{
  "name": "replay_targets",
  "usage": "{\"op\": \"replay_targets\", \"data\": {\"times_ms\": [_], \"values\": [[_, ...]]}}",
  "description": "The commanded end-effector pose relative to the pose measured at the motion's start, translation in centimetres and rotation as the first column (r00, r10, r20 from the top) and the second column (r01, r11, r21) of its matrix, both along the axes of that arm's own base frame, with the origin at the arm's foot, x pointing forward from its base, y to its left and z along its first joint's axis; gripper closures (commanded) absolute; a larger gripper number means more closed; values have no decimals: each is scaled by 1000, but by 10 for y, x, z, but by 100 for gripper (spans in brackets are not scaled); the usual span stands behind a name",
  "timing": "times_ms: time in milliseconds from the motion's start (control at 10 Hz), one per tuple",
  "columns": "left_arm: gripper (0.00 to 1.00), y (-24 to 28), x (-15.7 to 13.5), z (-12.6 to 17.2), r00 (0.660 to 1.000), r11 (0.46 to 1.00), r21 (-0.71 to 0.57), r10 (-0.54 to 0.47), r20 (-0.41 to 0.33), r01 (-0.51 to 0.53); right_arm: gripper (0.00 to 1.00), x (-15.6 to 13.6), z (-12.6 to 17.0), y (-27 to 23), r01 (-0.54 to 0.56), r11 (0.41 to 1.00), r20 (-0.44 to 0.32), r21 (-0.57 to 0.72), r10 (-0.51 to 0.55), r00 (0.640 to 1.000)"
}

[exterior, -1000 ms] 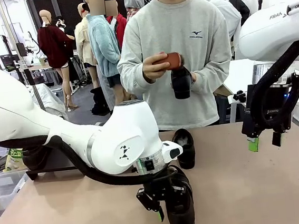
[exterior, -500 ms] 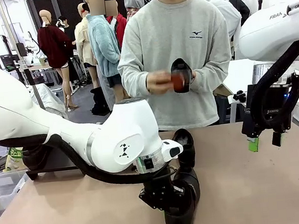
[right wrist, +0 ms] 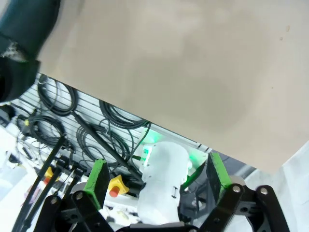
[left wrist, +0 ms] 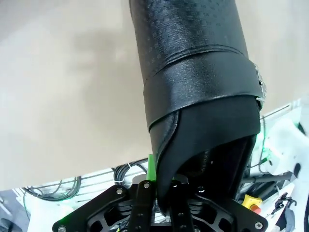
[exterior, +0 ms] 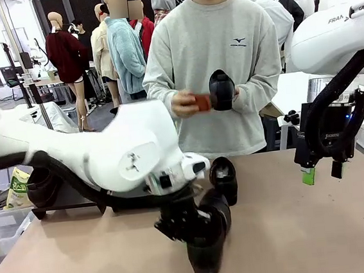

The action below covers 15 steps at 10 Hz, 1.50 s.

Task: Organize the shoes by placing them on the stand.
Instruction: Place the Shoe from the middle of the table onto the Shoes Stand.

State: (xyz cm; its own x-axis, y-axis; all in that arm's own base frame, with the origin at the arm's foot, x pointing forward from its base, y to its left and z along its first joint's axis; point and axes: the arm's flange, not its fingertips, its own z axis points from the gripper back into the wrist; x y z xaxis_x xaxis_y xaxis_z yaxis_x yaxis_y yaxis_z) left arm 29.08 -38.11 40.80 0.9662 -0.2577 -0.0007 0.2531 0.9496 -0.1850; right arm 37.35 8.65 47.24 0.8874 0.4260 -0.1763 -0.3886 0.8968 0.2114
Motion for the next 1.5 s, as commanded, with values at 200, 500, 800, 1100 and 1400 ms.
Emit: {"op": "replay_targets", "data": {"times_ms": [200, 500, 800, 1100, 1400], "values": [[100, 143, -4, 115, 900, 969, -16, 234, 368, -246, 0, 1, 2, 2, 14, 1000, -2, -3, -14, 1000], [100, 239, 30, 148, 778, 978, -20, 179, 603, -210, 0, 1, 2, 2, 14, 1000, -2, -3, -14, 1000], [100, 313, 74, 149, 786, 969, 148, 65, 614, -196, 0, 1, 2, 2, 14, 1000, -2, -3, -14, 1000], [100, 325, 70, 141, 799, 970, 131, 86, 595, -203, 0, 1, 2, 2, 14, 1000, -2, -3, -14, 1000], [100, 330, 77, 130, 817, 969, 135, 96, 569, -207, 0, 1, 2, 2, 14, 1000, -2, -3, -14, 1000]]}}
